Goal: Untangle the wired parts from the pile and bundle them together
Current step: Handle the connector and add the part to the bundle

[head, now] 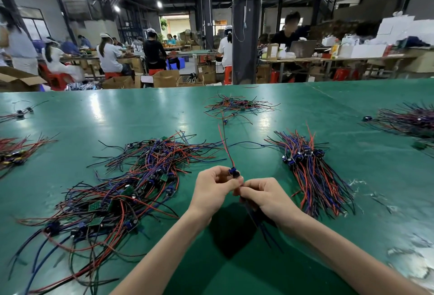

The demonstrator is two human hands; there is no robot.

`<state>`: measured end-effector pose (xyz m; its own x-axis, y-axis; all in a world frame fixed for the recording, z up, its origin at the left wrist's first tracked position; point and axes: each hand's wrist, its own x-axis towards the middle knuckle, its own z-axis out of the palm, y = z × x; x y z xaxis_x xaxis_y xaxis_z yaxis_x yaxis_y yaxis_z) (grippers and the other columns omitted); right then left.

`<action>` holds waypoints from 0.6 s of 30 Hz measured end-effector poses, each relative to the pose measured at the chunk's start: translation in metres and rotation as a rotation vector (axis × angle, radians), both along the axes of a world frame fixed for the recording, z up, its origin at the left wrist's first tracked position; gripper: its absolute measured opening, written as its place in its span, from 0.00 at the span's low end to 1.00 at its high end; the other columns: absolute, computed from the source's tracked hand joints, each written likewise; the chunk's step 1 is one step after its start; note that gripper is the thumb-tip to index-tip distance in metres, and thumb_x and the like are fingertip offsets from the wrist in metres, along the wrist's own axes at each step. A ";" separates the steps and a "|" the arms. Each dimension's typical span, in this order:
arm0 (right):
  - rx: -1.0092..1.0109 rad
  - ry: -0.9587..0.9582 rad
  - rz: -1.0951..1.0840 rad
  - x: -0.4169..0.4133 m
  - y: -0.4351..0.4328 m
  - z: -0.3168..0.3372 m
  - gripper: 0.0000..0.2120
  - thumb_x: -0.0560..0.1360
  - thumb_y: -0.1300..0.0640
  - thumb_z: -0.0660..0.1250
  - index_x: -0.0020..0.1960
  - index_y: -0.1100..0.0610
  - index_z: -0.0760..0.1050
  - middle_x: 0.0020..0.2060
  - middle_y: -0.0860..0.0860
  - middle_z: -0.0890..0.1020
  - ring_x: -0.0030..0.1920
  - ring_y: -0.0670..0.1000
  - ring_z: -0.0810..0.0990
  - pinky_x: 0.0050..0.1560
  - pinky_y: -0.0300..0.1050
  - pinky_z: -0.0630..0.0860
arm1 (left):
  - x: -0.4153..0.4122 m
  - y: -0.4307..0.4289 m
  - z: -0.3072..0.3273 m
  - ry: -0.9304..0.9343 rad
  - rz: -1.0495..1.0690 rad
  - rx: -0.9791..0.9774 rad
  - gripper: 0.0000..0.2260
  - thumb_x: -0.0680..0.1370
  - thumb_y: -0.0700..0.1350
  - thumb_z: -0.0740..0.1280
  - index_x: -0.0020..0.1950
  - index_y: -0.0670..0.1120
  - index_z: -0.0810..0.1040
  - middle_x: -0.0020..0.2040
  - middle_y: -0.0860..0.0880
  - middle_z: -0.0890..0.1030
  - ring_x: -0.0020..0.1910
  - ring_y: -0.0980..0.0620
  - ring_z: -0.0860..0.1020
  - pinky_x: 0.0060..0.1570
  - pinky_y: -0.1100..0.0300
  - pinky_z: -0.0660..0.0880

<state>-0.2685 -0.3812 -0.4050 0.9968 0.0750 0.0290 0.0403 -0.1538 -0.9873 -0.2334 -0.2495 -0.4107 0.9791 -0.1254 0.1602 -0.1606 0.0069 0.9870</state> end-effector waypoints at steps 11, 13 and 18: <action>-0.051 0.053 0.075 -0.006 0.004 0.008 0.09 0.76 0.64 0.65 0.39 0.59 0.80 0.23 0.48 0.78 0.22 0.44 0.65 0.25 0.37 0.61 | 0.020 0.018 0.001 -0.098 0.216 0.051 0.07 0.70 0.37 0.75 0.39 0.48 0.81 0.34 0.53 0.81 0.33 0.60 0.76 0.40 0.68 0.75; -0.011 0.084 0.089 -0.009 0.005 0.008 0.09 0.77 0.64 0.63 0.41 0.60 0.80 0.22 0.48 0.78 0.21 0.43 0.66 0.26 0.36 0.62 | 0.024 0.022 0.002 -0.087 0.252 0.017 0.07 0.70 0.36 0.75 0.40 0.48 0.81 0.34 0.53 0.81 0.32 0.60 0.76 0.39 0.70 0.74; -0.044 0.095 0.115 -0.015 0.011 0.007 0.11 0.79 0.65 0.60 0.42 0.60 0.78 0.20 0.46 0.75 0.20 0.42 0.65 0.23 0.33 0.62 | 0.034 0.035 0.004 -0.050 0.326 -0.086 0.07 0.70 0.35 0.74 0.40 0.46 0.81 0.36 0.50 0.81 0.34 0.57 0.75 0.37 0.71 0.72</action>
